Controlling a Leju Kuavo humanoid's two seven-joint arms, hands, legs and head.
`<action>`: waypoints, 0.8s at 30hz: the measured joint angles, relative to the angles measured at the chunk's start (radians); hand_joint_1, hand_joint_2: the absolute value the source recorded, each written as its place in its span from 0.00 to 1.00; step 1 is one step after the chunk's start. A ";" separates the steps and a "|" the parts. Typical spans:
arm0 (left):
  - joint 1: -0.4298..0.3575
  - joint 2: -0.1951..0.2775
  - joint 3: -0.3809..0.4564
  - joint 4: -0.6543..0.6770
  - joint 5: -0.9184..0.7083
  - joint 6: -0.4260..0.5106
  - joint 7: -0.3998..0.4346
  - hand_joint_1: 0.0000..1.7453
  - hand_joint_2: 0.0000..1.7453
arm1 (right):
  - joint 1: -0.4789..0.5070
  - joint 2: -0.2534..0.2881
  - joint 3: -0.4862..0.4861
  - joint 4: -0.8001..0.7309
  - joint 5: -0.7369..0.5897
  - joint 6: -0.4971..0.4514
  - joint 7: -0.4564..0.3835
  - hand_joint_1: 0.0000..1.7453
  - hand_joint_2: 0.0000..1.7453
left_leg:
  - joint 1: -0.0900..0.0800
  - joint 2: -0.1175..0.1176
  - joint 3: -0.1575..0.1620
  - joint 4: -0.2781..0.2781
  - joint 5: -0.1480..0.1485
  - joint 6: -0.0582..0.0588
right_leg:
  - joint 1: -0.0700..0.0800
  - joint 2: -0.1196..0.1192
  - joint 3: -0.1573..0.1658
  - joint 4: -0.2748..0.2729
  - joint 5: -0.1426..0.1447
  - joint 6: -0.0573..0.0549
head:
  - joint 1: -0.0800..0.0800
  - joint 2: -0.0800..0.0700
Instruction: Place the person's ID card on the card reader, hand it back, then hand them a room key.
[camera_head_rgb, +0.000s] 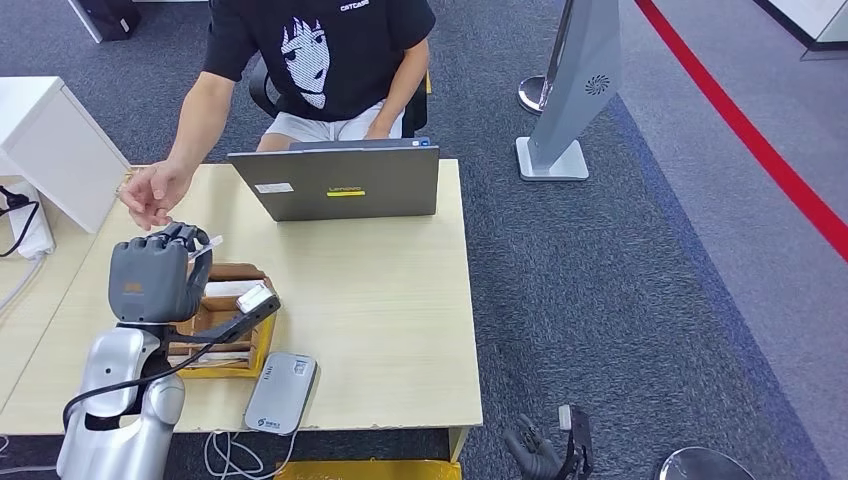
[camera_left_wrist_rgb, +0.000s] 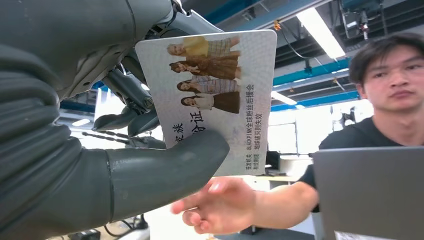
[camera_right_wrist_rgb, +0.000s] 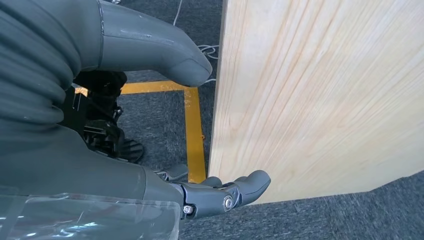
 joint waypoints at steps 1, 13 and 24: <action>-0.007 0.006 0.007 0.001 0.000 -0.001 0.004 1.00 1.00 | 0.000 0.000 0.002 0.000 0.000 0.000 0.000 0.00 1.00 | 0.000 0.000 0.000 0.000 0.000 0.000 | 0.000 0.000 0.000 0.000 0.000 0.000 | 0.000 0.000; -0.067 0.056 0.076 0.060 0.007 0.001 0.024 1.00 1.00 | 0.000 0.001 0.012 0.000 0.000 0.002 0.003 0.00 1.00 | 0.000 0.000 0.000 0.000 0.000 0.000 | 0.000 0.000 0.000 0.000 0.000 0.000 | 0.000 0.000; -0.084 0.073 0.149 0.116 0.036 0.031 0.008 1.00 1.00 | 0.000 0.001 0.025 0.000 -0.009 0.001 0.003 0.00 1.00 | 0.000 0.001 0.000 0.000 0.000 0.000 | 0.000 0.001 -0.001 0.000 0.000 0.000 | 0.000 0.000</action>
